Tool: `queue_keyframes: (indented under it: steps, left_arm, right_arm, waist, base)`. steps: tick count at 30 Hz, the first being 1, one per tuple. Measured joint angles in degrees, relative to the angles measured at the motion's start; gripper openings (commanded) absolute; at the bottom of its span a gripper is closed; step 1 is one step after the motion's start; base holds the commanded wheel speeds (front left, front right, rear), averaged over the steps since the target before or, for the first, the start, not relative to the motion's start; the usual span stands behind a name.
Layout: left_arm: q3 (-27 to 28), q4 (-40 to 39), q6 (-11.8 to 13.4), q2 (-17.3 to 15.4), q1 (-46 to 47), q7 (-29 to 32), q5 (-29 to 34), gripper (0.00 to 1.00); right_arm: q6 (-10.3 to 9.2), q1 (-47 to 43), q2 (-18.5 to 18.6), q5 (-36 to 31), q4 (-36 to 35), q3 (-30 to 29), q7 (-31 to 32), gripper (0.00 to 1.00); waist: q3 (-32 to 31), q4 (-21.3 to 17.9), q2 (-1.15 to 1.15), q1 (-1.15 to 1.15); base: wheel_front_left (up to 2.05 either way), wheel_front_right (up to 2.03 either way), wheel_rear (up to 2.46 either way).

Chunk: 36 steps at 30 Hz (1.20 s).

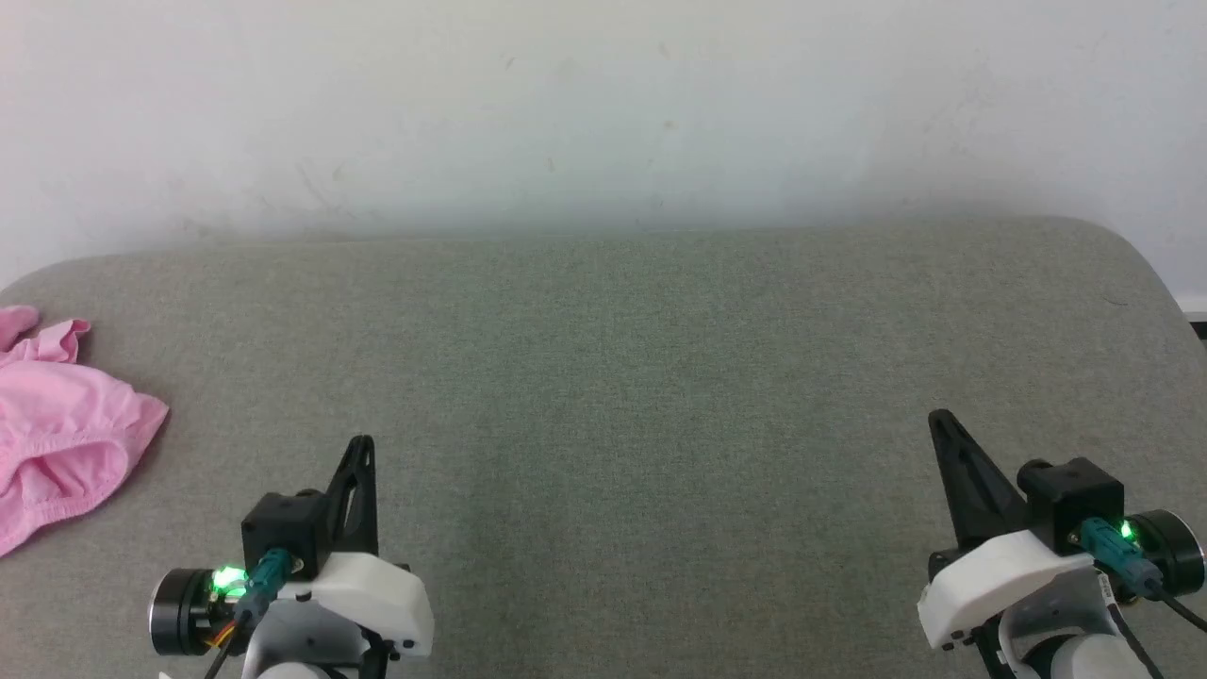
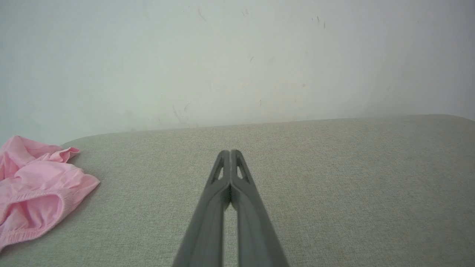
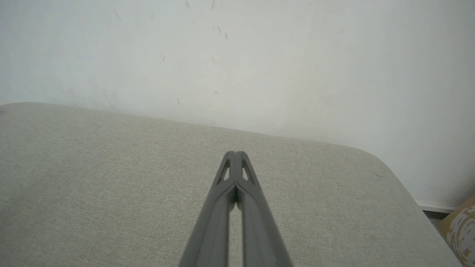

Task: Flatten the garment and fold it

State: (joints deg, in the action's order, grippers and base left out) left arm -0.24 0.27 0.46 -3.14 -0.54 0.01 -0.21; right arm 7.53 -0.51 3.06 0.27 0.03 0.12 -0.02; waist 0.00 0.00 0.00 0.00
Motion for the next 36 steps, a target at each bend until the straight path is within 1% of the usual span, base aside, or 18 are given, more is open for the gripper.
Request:
queue_keyframes:
  steps: [2, 3, 11, 22, 29, 36]
  left_arm:
    - [0.0, 0.0, 0.0, 0.0, 0.0, 0.0, 0.0, 0.0]
    - [0.0, 0.0, 0.0, 0.0, 0.0, 0.0, 0.0, 1.0]
    - [-0.1, 0.2, 0.0, 0.0, 0.0, -0.1, -0.1, 1.0]
    - [-0.2, 0.2, 0.0, 0.0, 0.0, -1.6, -2.0, 1.0]
    - [-0.1, 0.1, 0.0, 0.0, 0.0, -2.3, -2.9, 1.0]
    - [0.1, 0.0, 0.0, 0.0, 0.0, -3.1, -3.4, 1.0]
  right_arm:
    - [0.0, 0.0, 0.0, 0.0, 0.0, 0.0, 0.0, 0.0]
    - [0.0, 0.0, 0.0, 0.0, 0.0, 0.0, 0.0, 1.0]
    - [0.0, 0.0, 0.0, 0.0, 0.0, 0.0, -0.1, 1.0]
    - [0.0, -0.1, 0.0, 1.3, 0.0, -0.4, -1.6, 1.0]
    - [0.0, -0.2, 0.0, 1.4, -0.3, -0.5, -2.3, 1.0]
    - [0.0, -0.4, 0.0, 1.6, -0.6, -0.4, -3.1, 1.0]
  waist:
    - [0.0, 0.0, 0.0, 0.0]
    - [0.0, 0.0, 0.0, 0.0]
    - [0.0, 0.0, 0.0, 0.0]
    - [0.1, 0.4, 0.0, 0.0]
    - [0.0, 1.6, 0.0, 0.0]
    - [-0.1, 3.7, 0.0, 0.0]
  base:
    - [0.0, 0.0, 0.0]
    - [0.0, 0.0, 0.0]
    - [0.0, 0.0, 0.0]
    - [0.0, 0.0, 0.0]
    - [0.0, 0.0, 0.0]
    - [0.0, 0.0, 0.0]
